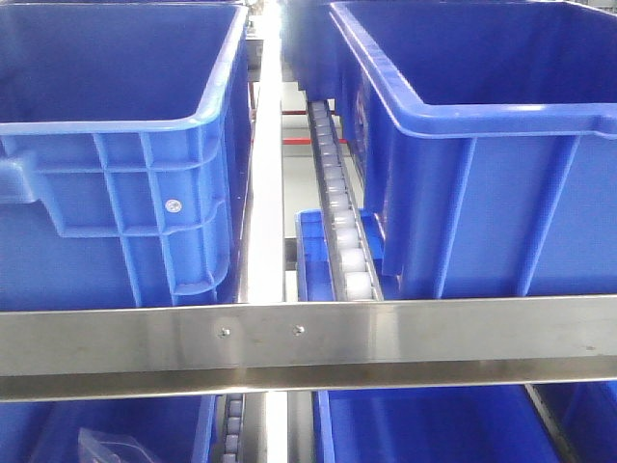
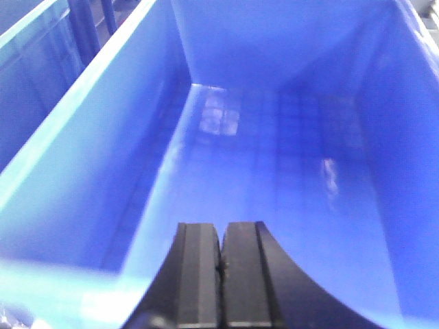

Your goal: Pick red cube and place on left shelf

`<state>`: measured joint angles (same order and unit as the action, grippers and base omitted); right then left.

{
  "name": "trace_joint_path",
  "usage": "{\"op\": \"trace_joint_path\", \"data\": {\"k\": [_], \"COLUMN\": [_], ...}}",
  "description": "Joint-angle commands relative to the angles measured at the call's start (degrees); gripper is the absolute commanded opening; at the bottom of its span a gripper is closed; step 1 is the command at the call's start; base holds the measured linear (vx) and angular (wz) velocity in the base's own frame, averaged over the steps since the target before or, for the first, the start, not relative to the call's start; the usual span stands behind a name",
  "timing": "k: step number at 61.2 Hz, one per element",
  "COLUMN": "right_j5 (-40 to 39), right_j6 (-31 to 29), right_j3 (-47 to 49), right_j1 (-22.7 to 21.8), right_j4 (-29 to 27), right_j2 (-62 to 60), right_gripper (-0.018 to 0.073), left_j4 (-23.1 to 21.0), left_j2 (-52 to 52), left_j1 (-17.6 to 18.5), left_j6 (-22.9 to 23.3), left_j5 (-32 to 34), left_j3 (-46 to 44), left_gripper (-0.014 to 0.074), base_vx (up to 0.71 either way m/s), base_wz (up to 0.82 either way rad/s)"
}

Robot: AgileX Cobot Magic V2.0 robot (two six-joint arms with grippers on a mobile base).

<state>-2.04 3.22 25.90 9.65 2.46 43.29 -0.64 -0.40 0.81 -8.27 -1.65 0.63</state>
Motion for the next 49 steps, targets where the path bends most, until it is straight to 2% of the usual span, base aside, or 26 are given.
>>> {"op": "trace_joint_path", "data": {"k": [1, 12, 49], "right_j5": [-4.78, -4.49, -4.49], "right_j6": [-0.36, -0.36, -0.36], "right_j3": [-0.71, -3.1, -3.16], "right_j1": [-0.46, -0.46, -0.46], "right_j4": [0.66, 0.66, 0.66], "right_j2": [-3.99, -7.98, -7.98], "right_gripper": [0.0057, 0.0057, 0.0057], "left_j4": [-0.27, -0.27, -0.27], "left_j2": [-0.02, -0.02, -0.02], "left_j1": [0.38, 0.38, 0.38], "left_j6": [-0.03, -0.03, -0.03], "left_j5": [5.13, 5.13, 5.13], "left_j3": [1.26, 1.26, 1.26], "left_gripper": [0.0106, 0.0106, 0.0106], "base_vx": [0.0, 0.0, 0.0], "base_wz": [0.0, 0.0, 0.0]}}
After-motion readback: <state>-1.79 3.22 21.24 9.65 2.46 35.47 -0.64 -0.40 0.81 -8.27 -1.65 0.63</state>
